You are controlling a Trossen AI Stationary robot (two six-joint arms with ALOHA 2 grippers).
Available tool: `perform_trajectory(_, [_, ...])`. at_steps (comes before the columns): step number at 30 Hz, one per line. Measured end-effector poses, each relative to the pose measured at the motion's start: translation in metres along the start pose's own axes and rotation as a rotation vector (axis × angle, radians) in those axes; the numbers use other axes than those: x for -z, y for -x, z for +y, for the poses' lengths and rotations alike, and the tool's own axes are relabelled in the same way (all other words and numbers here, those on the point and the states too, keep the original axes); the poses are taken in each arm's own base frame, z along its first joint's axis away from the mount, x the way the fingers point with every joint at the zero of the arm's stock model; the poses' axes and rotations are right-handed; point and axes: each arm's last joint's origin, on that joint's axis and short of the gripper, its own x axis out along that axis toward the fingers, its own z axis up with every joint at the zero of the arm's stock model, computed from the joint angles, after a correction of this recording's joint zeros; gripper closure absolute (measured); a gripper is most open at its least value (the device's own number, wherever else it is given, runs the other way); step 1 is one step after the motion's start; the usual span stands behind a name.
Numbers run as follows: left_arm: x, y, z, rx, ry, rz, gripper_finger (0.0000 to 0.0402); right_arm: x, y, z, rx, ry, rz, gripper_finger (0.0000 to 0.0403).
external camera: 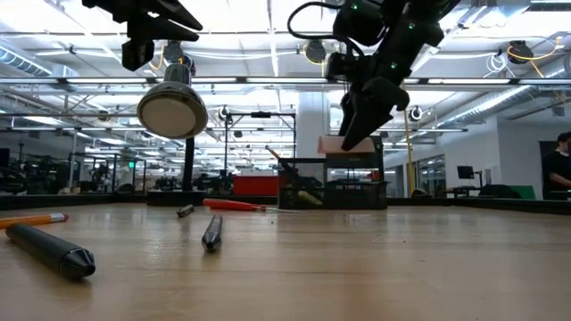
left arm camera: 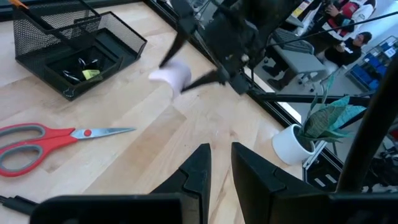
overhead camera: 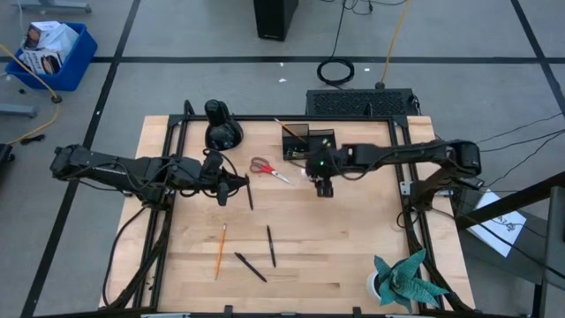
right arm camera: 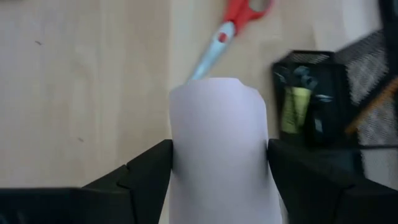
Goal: Pick and place office supplies into organizer
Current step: Put the pink sticky notes into the black desk organizer
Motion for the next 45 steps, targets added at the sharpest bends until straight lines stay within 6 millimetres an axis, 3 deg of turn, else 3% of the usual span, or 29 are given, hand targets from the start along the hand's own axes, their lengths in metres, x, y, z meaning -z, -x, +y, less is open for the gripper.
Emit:
perform_trajectory(13, [-0.001, 0.000, -0.001, 0.005, 0.004, -0.010, 0.0334, 0.016, 0.012, -0.054, 0.100, 0.093, 0.018, 0.0149])
perform_trajectory(24, [-0.004, 0.000, -0.002, 0.007, 0.011, -0.049, 0.0334, 0.034, 0.013, -0.106, 0.153, -0.015, -0.031, 0.0152])
perform_trajectory(32, [-0.005, 0.000, -0.001, -0.009, 0.021, -0.065, 0.0334, 0.044, -0.011, -0.113, 0.096, -0.050, 0.019, 0.0184])
perform_trajectory(37, [-0.006, 0.000, -0.002, 0.001, 0.030, -0.075, 0.0334, 0.051, -0.018, -0.123, 0.168, -0.132, 0.066, 0.0192])
perform_trajectory(45, [-0.008, 0.000, -0.005, 0.042, 0.005, -0.090, 0.0334, 0.054, -0.017, -0.127, 0.171, -0.197, 0.066, 0.0136])
